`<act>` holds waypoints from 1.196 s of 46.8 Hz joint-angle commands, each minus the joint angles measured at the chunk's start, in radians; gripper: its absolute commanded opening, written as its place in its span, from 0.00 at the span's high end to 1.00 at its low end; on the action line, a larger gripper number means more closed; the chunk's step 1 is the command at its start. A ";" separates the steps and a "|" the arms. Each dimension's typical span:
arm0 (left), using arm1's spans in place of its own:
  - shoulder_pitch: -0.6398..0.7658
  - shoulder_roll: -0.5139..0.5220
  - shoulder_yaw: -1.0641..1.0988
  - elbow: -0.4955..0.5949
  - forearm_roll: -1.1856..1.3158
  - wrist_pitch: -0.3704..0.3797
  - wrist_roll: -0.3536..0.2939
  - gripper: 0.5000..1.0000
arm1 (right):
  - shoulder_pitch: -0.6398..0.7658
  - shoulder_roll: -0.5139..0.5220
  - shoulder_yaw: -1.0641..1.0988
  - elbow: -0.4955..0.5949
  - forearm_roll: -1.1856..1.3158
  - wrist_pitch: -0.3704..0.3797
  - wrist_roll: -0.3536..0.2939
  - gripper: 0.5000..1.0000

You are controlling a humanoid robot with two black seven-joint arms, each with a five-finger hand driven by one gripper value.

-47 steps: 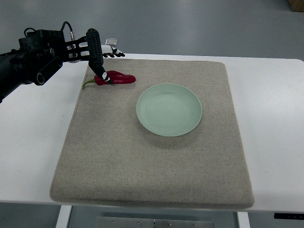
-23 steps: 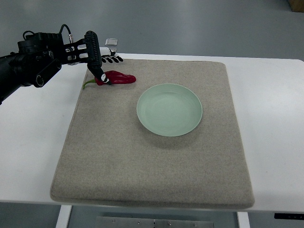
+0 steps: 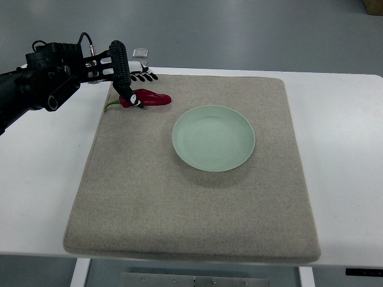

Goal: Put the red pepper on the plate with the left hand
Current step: 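Lower the left hand and close its fingers around the red pepper, then lift the pepper and carry it with the left hand over the plate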

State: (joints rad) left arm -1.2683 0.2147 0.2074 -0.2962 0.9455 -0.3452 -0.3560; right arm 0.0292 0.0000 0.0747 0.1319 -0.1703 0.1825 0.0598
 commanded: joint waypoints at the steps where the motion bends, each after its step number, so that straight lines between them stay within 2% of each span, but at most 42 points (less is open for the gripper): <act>1: 0.003 0.000 0.001 0.000 0.002 -0.001 0.000 0.30 | 0.000 0.000 0.000 0.000 0.000 0.000 0.000 0.14; 8: 0.003 0.000 0.003 0.000 0.012 -0.001 0.000 0.48 | 0.000 0.000 0.000 0.000 0.000 0.000 0.000 0.14; 10: 0.003 0.000 0.003 0.002 0.012 0.000 0.000 0.58 | 0.000 0.000 -0.001 0.000 0.000 0.000 0.000 0.14; 12: 0.003 0.000 0.003 0.002 0.012 0.000 0.000 0.63 | 0.000 0.000 0.000 0.000 0.000 0.000 0.000 0.14; 15: 0.001 -0.001 0.003 0.002 0.013 0.002 0.000 0.81 | 0.000 0.000 0.000 0.000 0.000 0.000 0.000 0.14; 17: 0.001 -0.001 0.003 0.002 0.013 0.002 0.000 0.84 | 0.000 0.000 -0.001 0.000 0.000 0.000 0.000 0.14; 21: 0.001 -0.001 0.003 0.002 0.013 0.003 0.000 1.00 | 0.000 0.000 -0.001 0.000 0.000 0.000 0.000 0.14; 48: -0.016 -0.005 -0.017 0.000 -0.013 0.005 -0.001 1.00 | -0.002 0.000 0.000 0.000 0.000 0.000 0.000 0.14; 56: -0.040 -0.006 -0.049 -0.040 -0.013 0.009 -0.035 1.00 | 0.000 0.000 0.000 0.000 0.000 0.000 0.000 0.14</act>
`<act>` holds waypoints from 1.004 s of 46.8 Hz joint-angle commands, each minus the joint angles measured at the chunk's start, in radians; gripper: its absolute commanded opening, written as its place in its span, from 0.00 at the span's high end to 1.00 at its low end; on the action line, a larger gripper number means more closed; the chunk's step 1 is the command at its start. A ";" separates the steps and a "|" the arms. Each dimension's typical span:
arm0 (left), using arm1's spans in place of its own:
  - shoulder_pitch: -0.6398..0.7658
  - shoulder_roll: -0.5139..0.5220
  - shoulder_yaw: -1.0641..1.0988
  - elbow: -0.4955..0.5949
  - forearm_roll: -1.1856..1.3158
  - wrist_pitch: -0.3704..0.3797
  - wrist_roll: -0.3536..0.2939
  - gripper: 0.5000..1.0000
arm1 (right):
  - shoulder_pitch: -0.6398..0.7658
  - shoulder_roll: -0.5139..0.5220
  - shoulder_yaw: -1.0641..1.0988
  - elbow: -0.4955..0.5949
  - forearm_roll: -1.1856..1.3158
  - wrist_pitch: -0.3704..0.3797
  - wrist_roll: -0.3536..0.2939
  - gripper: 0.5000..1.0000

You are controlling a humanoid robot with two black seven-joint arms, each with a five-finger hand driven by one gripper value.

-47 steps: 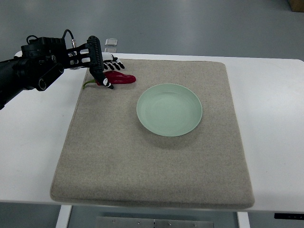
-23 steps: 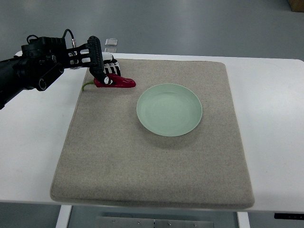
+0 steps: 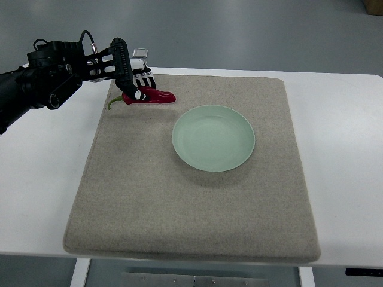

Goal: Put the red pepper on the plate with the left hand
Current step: 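Lift the pepper and carry it with the left hand over the plate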

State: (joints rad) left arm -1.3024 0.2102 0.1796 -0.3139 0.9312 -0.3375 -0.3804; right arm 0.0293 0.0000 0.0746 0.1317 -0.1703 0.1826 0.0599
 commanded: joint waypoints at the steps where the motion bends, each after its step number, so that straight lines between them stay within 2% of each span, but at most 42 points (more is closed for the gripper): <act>1: -0.011 -0.002 -0.029 -0.028 0.002 0.005 -0.011 1.00 | 0.000 0.000 -0.001 0.000 0.000 0.000 0.000 0.14; 24: -0.024 -0.149 -0.048 -0.062 0.003 0.021 -0.012 1.00 | 0.000 0.000 -0.001 0.000 0.000 0.000 0.000 0.14; 47: -0.031 -0.180 -0.046 -0.152 0.014 0.021 -0.011 1.00 | 0.000 0.000 0.001 0.000 0.000 0.000 0.000 0.14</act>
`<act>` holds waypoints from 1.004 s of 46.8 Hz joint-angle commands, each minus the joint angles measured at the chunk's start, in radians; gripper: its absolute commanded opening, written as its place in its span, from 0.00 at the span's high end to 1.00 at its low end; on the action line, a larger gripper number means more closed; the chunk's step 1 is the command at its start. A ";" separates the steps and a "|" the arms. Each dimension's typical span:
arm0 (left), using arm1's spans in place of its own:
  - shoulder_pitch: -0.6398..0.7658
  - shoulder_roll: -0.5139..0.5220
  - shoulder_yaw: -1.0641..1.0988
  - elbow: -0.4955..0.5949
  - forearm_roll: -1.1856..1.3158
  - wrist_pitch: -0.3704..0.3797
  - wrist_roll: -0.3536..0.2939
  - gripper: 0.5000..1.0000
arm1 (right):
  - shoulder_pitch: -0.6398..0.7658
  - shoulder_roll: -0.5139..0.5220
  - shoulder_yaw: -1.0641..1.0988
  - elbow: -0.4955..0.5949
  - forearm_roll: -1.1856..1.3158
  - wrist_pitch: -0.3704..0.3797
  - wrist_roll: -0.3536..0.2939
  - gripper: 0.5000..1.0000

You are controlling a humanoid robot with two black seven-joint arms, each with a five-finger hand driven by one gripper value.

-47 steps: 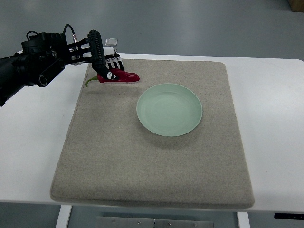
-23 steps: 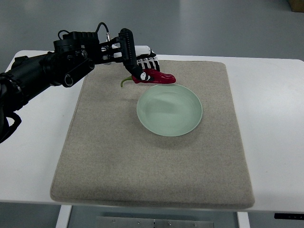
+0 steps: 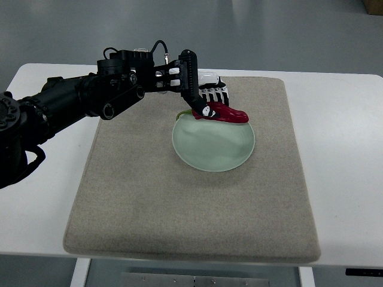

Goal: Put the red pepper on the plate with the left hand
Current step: 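Lift the pepper and carry it with the left hand over the plate, then lower the pepper onto the plate and open the left hand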

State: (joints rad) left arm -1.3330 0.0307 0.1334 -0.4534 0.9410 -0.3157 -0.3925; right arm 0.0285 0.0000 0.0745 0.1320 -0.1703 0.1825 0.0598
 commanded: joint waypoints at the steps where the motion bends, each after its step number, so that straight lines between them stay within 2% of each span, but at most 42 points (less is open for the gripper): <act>1: 0.000 0.000 0.000 -0.016 0.004 0.000 0.001 1.00 | 0.001 0.000 0.001 0.000 0.000 0.000 0.000 0.14; 8: 0.002 0.000 0.002 -0.039 0.007 -0.002 0.001 1.00 | 0.001 0.000 0.001 -0.002 0.000 0.000 0.000 0.14; 11: 0.003 0.000 0.002 -0.050 0.009 -0.002 0.001 0.97 | 0.001 0.000 0.001 0.000 0.000 0.000 0.000 0.14; 13: 0.003 0.000 0.002 -0.053 0.009 -0.002 0.001 0.88 | -0.001 0.000 0.001 0.000 0.000 0.000 0.000 0.14; 16: 0.003 0.000 0.002 -0.053 0.007 -0.002 0.001 0.65 | 0.001 0.000 0.001 0.000 0.000 0.000 0.000 0.14; 19: 0.006 0.000 0.002 -0.053 0.007 -0.002 0.001 0.46 | 0.001 0.000 -0.001 0.000 0.000 0.000 0.000 0.14; 21: 0.008 0.000 0.002 -0.053 0.009 -0.002 0.003 0.39 | 0.001 0.000 0.001 0.000 0.000 0.000 0.000 0.14; 24: 0.011 0.000 0.002 -0.053 0.007 -0.002 0.003 0.36 | 0.001 0.000 -0.001 0.000 0.000 0.000 0.000 0.14; 27: 0.011 0.000 0.002 -0.053 0.001 -0.002 0.003 0.25 | 0.001 0.000 -0.001 0.000 0.000 0.000 0.000 0.14; 42: 0.005 0.002 0.002 -0.051 -0.007 -0.002 0.003 0.22 | 0.001 0.000 0.001 0.000 0.000 0.000 0.000 0.14; 45: 0.005 0.003 0.000 -0.047 -0.008 0.000 0.003 0.15 | -0.001 0.000 0.001 0.000 0.000 0.000 0.000 0.14; 47: 0.005 0.005 -0.001 -0.039 -0.008 0.001 0.003 0.15 | 0.001 0.000 0.001 0.000 0.000 0.000 0.000 0.14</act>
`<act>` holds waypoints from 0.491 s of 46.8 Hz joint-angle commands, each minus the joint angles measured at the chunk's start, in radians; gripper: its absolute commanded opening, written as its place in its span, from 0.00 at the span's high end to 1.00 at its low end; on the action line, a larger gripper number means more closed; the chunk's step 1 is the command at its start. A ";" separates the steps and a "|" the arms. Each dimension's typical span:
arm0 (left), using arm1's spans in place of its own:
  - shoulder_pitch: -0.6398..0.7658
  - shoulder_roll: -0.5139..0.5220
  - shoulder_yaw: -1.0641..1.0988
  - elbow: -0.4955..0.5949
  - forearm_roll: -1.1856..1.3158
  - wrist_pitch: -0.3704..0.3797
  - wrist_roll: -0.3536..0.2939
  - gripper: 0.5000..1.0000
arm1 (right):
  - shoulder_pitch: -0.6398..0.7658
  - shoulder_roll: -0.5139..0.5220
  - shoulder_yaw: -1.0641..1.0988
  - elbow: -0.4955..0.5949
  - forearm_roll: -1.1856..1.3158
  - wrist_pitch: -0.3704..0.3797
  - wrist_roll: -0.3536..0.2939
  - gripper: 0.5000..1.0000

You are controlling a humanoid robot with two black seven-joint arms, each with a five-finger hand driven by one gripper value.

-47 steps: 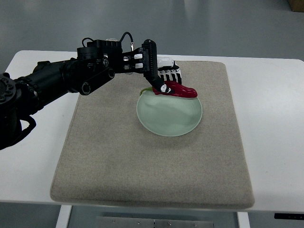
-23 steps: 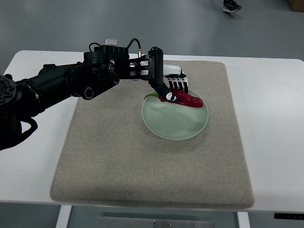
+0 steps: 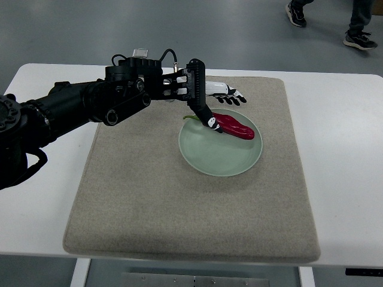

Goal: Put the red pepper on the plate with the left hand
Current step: 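Lower the pepper onto the plate and open the left hand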

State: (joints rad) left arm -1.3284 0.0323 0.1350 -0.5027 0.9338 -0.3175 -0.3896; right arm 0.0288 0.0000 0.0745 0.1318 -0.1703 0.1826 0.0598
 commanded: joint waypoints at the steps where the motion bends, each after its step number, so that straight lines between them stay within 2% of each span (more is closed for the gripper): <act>1: 0.000 0.005 -0.003 0.013 -0.001 0.003 0.000 0.15 | 0.000 0.000 0.001 0.000 0.000 0.000 0.000 0.14; 9: -0.002 0.017 -0.009 0.049 -0.006 0.024 0.000 0.15 | -0.001 0.000 -0.001 0.000 0.000 0.000 0.000 0.14; 18: 0.008 0.017 -0.008 0.194 -0.055 0.051 0.000 0.14 | 0.000 0.000 0.001 -0.001 0.000 0.000 0.000 0.14; 21: 0.012 0.017 -0.008 0.231 -0.084 0.052 0.000 0.08 | 0.000 0.000 0.001 0.000 0.000 0.000 0.000 0.14; 23: 0.014 0.017 -0.008 0.256 -0.111 0.060 0.000 0.08 | 0.000 0.000 -0.001 0.000 0.000 0.000 0.000 0.14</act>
State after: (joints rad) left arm -1.3178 0.0489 0.1262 -0.2845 0.8603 -0.2660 -0.3896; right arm 0.0293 0.0000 0.0746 0.1318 -0.1703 0.1825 0.0598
